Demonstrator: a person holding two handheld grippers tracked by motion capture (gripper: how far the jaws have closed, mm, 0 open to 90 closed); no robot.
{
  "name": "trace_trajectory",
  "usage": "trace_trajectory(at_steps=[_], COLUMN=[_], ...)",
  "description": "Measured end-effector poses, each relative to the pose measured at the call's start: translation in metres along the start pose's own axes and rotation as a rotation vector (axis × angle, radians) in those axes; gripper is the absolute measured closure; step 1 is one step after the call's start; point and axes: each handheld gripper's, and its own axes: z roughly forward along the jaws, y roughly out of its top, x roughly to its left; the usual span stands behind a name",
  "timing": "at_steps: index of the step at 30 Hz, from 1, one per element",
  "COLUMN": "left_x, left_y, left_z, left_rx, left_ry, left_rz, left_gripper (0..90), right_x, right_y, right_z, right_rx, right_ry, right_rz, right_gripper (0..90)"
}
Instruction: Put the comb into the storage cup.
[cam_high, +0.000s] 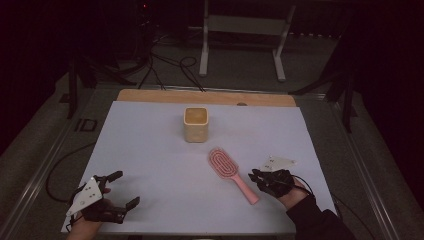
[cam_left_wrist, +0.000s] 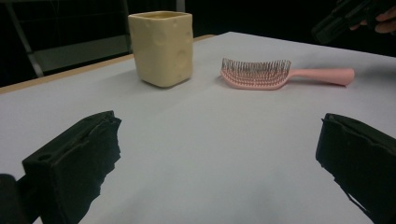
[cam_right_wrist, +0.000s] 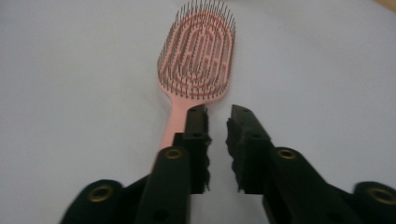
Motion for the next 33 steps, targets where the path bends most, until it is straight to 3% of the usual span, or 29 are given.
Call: trace_trajectory(at_steps=[10, 14, 16, 18, 21, 26, 28, 31, 33], left_x=[0.000, 0.000, 0.000, 0.000, -0.001, -0.001, -0.001, -0.001, -0.001], left_y=[0.000, 0.000, 0.000, 0.000, 0.000, 0.000, 0.000, 0.000, 0.000], left_z=[0.000, 0.000, 0.000, 0.000, -0.001, 0.000, 0.000, -0.001, -0.001], left_rx=[0.001, 0.003, 0.003, 0.002, 0.003, 0.006, 0.002, 0.004, 0.000], left_ry=[-0.007, -0.009, -0.011, -0.012, -0.011, -0.013, -0.015, -0.014, -0.014], left_rz=[0.000, -0.004, -0.001, -0.003, 0.001, 0.003, 0.005, 0.003, 0.003], left_gripper=[0.0, 0.0, 0.0, 0.0, 0.0, 0.0, 0.0, 0.0, 0.0], right_x=[0.007, 0.011, 0.012, 0.015, 0.018, 0.025, 0.025, 0.024, 0.024], right_y=[0.013, 0.016, 0.017, 0.017, 0.018, 0.020, 0.021, 0.021, 0.021], right_z=[0.003, 0.008, 0.012, 0.015, 0.018, 0.025, 0.028, 0.034, 0.038], right_rx=[-0.008, 0.005, 0.025, 0.037, 0.024, 0.046, 0.053, 0.065, 0.083], right_ry=[-0.032, -0.022, 0.011, 0.019, 0.021, -0.027, -0.022, -0.078, -0.087], right_rz=[0.030, 0.036, 0.048, 0.036, 0.043, -0.024, -0.033, -0.060, -0.059], right_gripper=[41.4, 22.5, 13.3, 8.5, 8.5, 9.0, 10.4, 11.1, 11.3])
